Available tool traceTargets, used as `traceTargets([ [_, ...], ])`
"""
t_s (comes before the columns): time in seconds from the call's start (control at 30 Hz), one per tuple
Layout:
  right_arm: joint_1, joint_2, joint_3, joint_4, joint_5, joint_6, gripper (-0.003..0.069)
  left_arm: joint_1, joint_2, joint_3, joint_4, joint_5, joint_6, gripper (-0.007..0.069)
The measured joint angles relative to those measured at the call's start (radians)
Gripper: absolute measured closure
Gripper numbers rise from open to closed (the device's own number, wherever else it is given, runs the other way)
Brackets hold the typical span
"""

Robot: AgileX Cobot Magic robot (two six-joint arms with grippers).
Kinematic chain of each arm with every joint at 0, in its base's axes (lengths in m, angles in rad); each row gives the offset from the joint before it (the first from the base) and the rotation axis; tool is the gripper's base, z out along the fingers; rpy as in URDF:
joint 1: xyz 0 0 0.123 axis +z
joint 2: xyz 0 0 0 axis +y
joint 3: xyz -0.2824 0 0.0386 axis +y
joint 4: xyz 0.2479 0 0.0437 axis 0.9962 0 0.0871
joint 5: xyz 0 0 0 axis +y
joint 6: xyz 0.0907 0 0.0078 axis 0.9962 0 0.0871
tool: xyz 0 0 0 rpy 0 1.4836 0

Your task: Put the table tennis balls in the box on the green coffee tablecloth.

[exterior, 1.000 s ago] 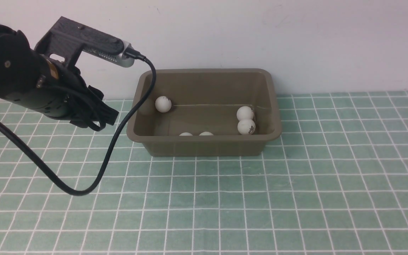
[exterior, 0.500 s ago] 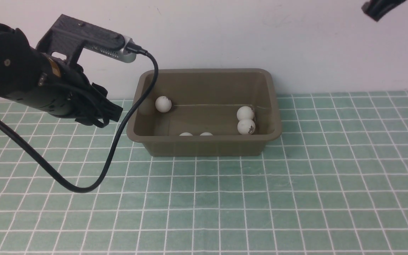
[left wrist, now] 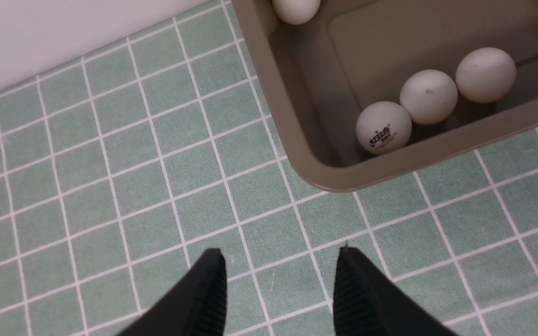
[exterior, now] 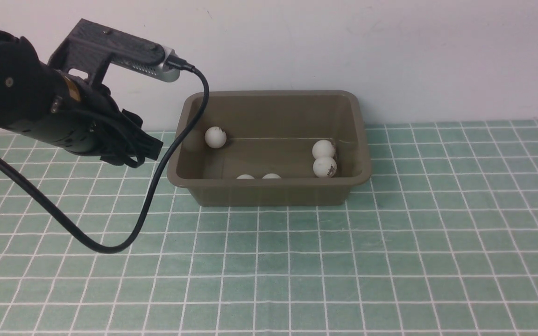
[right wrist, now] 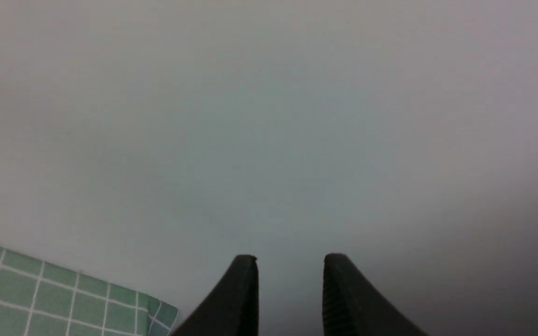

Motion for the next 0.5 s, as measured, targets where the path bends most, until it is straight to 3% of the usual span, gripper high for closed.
traceTargets([
  [0.23, -0.080, -0.149, 0.000, 0.000, -0.005, 0.342, 0.0501, 0.000, 0.000, 0.000, -0.042, 0.000, 0.000, 0.0336],
  [0.5, -0.080, -0.164, 0.000, 0.000, 0.092, 0.563, 0.0600, 0.000, 0.000, 0.000, -0.063, 0.000, 0.000, 0.0336],
])
